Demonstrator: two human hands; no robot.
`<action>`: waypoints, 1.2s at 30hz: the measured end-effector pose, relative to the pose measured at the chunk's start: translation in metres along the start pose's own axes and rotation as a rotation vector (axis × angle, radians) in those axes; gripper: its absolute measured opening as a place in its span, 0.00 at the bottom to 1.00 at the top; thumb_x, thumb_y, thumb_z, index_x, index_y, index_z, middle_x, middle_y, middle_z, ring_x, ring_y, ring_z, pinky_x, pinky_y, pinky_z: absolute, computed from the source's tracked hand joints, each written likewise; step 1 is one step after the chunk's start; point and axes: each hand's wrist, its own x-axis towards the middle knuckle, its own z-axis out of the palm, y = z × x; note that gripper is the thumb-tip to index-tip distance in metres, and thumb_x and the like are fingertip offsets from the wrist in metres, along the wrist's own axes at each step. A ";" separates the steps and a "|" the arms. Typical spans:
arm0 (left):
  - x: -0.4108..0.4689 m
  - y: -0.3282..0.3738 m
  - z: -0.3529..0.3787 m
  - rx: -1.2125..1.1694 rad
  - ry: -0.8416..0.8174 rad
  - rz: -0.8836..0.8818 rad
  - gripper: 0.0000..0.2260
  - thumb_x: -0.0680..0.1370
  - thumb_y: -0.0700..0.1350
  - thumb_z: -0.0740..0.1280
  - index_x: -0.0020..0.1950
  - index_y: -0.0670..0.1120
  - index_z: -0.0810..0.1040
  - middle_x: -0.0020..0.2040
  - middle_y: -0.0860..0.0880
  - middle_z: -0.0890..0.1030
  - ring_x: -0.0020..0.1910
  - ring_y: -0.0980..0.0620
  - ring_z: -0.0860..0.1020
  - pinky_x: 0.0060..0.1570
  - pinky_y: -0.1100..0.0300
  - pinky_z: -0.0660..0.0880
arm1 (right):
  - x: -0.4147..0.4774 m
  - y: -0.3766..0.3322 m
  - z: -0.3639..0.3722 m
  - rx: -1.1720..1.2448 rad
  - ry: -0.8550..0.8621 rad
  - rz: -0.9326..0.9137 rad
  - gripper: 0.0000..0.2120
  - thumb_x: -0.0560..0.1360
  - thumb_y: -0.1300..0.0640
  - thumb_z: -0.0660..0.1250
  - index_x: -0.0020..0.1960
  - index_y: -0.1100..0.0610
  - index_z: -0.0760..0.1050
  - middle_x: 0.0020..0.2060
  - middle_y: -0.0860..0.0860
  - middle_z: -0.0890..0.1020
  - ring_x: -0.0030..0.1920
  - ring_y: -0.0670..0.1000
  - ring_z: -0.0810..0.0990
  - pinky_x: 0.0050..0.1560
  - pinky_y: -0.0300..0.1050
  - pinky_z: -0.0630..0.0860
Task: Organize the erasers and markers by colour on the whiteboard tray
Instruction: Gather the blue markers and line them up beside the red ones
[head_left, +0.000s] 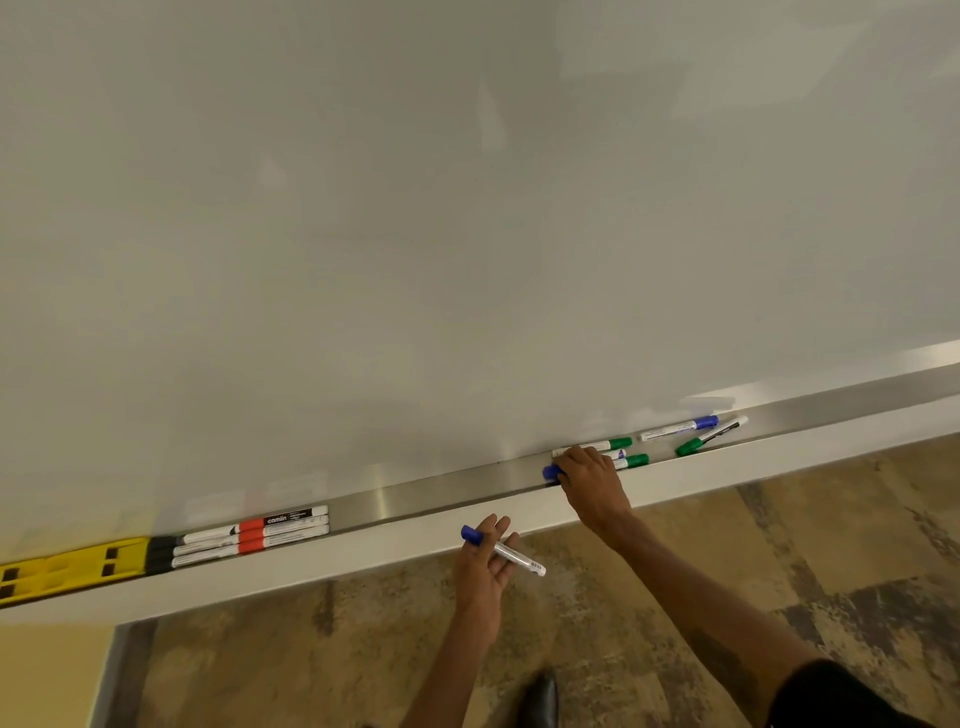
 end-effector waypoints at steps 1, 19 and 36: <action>0.000 0.000 0.000 -0.010 -0.003 0.001 0.16 0.81 0.41 0.64 0.68 0.41 0.73 0.61 0.44 0.82 0.59 0.42 0.81 0.64 0.43 0.73 | 0.001 -0.001 0.001 -0.006 0.001 -0.016 0.08 0.74 0.63 0.69 0.53 0.58 0.80 0.50 0.54 0.82 0.52 0.58 0.79 0.54 0.53 0.74; 0.000 0.015 0.007 -0.169 -0.063 0.061 0.16 0.80 0.41 0.64 0.67 0.39 0.73 0.57 0.39 0.82 0.59 0.41 0.80 0.60 0.49 0.78 | -0.022 -0.089 -0.008 0.544 0.025 -0.220 0.10 0.78 0.59 0.66 0.58 0.55 0.80 0.50 0.51 0.84 0.48 0.50 0.80 0.49 0.44 0.77; 0.001 0.006 0.013 -0.202 -0.032 0.004 0.13 0.80 0.40 0.64 0.64 0.37 0.74 0.59 0.39 0.82 0.55 0.42 0.83 0.56 0.48 0.79 | -0.027 0.029 -0.032 0.216 0.302 0.215 0.16 0.76 0.71 0.64 0.61 0.63 0.77 0.58 0.61 0.81 0.59 0.59 0.78 0.64 0.56 0.73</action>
